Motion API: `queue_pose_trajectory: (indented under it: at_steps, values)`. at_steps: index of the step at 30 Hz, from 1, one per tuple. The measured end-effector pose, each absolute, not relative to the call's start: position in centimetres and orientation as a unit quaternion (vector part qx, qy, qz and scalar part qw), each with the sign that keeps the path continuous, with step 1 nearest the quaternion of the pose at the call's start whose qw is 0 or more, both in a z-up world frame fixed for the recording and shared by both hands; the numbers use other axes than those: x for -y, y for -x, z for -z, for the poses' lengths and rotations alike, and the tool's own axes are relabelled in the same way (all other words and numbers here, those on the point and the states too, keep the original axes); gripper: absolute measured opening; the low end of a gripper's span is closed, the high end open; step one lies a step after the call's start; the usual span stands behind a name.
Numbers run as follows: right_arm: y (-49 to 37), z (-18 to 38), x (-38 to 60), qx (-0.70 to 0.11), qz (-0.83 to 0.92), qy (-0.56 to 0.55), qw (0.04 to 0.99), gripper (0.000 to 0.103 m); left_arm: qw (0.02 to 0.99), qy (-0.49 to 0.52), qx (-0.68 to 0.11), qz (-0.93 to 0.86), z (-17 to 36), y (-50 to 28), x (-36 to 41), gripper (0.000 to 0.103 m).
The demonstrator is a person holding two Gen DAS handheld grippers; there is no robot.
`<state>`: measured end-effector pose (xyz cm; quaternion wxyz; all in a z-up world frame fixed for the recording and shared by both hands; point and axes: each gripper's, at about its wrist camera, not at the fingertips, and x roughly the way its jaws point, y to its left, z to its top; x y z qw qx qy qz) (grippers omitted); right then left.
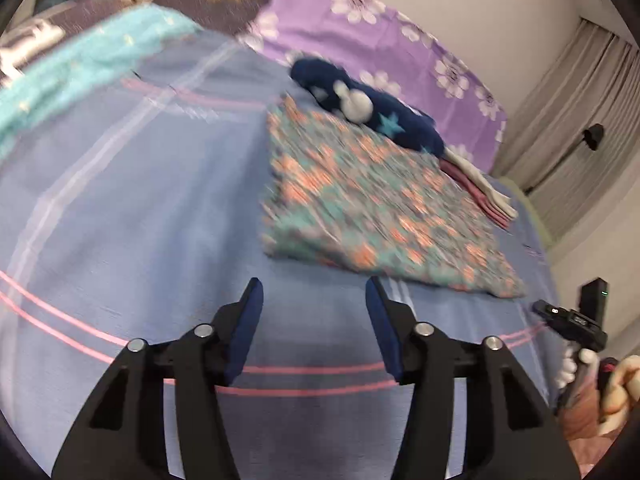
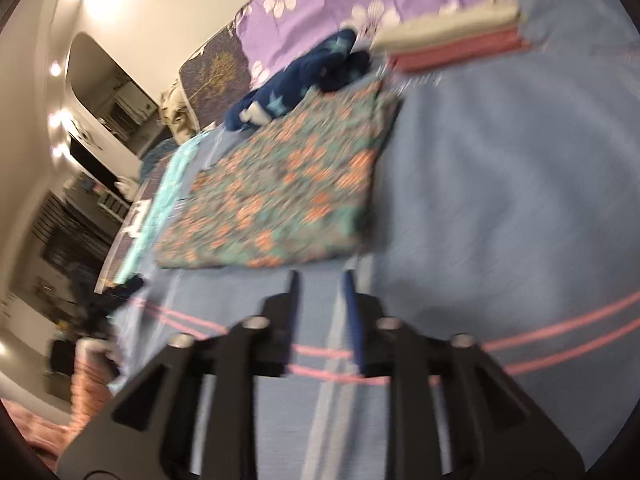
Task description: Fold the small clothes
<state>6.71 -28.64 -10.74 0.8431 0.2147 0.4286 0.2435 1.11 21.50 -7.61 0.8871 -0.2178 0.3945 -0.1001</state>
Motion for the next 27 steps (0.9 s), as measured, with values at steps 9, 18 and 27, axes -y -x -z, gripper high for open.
queue_pose_trajectory:
  at_steps: [9,18,27]
  values:
    - [-11.1,14.7,28.0,-0.433,-0.155,-0.400,0.793,0.047,0.850,0.368,-0.366,0.091,11.6,-7.3,-22.5,0.019]
    - [-9.2,9.2,29.7,-0.379,-0.182,-0.368,0.829,0.007,0.876,0.346,-0.316,0.114,5.9,-6.1,-21.3,0.002]
    - [-1.0,11.0,32.9,-0.506,-0.123,-0.287,0.804,0.013,0.884,0.209,-0.401,0.122,4.5,4.7,-16.8,0.002]
